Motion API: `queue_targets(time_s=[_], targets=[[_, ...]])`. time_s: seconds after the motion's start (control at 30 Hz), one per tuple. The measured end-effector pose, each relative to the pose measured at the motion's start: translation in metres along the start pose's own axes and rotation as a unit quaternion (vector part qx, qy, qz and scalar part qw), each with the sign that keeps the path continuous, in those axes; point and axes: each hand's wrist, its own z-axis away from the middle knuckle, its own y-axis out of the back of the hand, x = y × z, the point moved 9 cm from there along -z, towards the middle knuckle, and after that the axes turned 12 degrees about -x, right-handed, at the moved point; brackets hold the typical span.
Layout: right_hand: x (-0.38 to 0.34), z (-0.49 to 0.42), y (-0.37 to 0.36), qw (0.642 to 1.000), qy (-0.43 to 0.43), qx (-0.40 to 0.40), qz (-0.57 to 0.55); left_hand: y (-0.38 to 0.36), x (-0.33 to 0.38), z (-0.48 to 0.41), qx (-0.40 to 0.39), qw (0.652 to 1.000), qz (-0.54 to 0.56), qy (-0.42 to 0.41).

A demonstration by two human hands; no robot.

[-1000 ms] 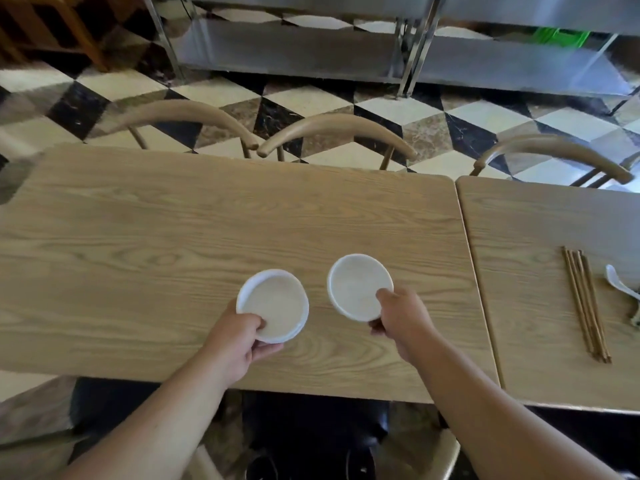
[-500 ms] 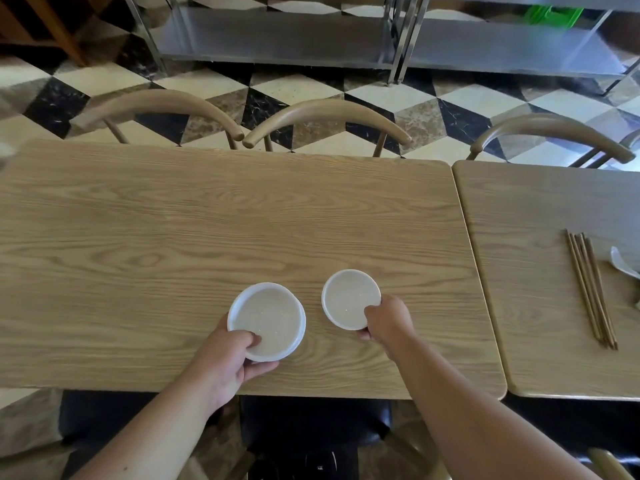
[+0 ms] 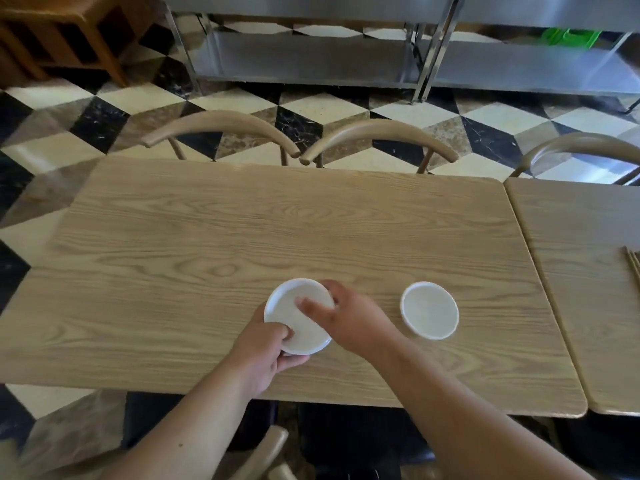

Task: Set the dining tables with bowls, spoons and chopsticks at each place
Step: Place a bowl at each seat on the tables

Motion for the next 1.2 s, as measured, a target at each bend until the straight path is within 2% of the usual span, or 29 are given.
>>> queue_targets(time_s=[0.1,0.23,0.4,0.6,0.7,0.8,0.93,1.07,1.2], targets=[[-0.065,-0.022,-0.045,0.995,-0.022,0.052,0.08,0.068,0.037,0.027,0.006,1.0,-0.024,-0.016],[-0.15,-0.047,-0.106,0.992,-0.053,0.066,0.092,0.164,0.084,0.06,-0.028,0.997,-0.068,-0.022],[-0.233,-0.073,-0.173,0.992,-0.086,0.014,-0.097,0.263,0.125,0.086,-0.08,0.997,-0.008,-0.011],[-0.281,-0.086,-0.21,0.976,-0.106,-0.006,-0.192,0.339,0.145,0.089,-0.03,0.998,-0.039,-0.046],[-0.286,-0.091,-0.222,0.973,-0.102,-0.011,-0.208,0.356,0.147,0.084,-0.032,0.997,-0.057,-0.051],[-0.283,-0.095,-0.227,0.976,-0.101,0.005,-0.194,0.362,0.145,0.079,-0.038,0.998,-0.024,-0.042],[-0.281,-0.097,-0.231,0.978,-0.106,0.011,-0.18,0.355,0.14,0.077,-0.091,0.996,-0.001,-0.028],[-0.271,-0.096,-0.234,0.968,-0.121,-0.006,-0.222,0.35,0.131,0.073,-0.118,0.993,-0.024,-0.016],[-0.265,-0.095,-0.232,0.963,-0.127,-0.03,-0.235,0.348,0.126,0.065,-0.109,0.994,-0.026,-0.002]])
